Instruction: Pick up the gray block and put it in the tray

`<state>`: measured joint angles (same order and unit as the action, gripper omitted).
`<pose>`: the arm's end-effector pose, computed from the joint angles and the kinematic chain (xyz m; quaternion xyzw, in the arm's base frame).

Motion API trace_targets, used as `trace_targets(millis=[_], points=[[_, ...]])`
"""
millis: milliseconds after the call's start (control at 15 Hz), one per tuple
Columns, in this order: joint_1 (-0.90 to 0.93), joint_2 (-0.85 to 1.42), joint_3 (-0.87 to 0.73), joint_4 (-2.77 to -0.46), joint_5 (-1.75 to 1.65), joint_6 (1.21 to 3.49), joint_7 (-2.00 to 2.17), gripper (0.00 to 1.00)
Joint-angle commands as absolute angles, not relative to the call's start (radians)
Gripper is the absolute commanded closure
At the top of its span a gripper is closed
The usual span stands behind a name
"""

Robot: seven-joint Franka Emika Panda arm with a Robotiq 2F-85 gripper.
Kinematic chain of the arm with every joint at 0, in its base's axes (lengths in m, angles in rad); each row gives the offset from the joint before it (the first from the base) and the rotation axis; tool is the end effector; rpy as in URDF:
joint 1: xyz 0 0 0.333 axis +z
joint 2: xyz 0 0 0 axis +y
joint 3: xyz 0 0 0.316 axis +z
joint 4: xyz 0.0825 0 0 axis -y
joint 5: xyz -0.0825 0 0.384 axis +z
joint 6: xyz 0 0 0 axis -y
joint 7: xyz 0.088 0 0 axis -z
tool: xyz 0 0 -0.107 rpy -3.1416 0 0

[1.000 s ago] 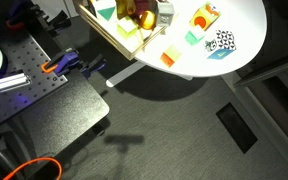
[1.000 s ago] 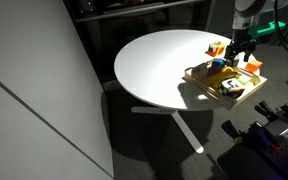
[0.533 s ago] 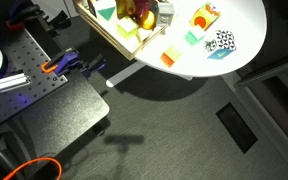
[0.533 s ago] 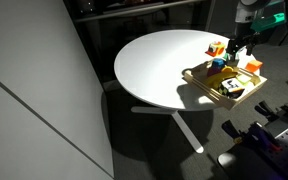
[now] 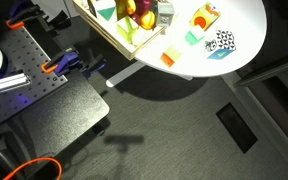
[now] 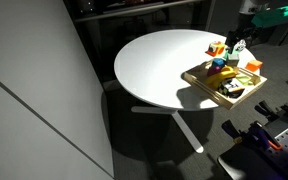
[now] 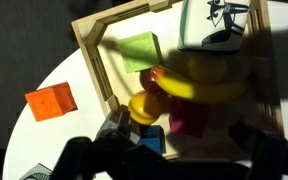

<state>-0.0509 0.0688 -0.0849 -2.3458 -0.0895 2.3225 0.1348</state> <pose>0.4939 -0.0692 0.2960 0.9930 -0.1029 -0.0460 0.0341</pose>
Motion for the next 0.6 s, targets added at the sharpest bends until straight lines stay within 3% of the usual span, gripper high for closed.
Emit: trace_targets(millis=[0,533], points=[[-0.055,0.062,-0.081,-2.351,-0.090,2.327,0.137,0.00],[-0.055,0.067,-0.081,-2.353,-0.090,2.328,0.137,0.00]])
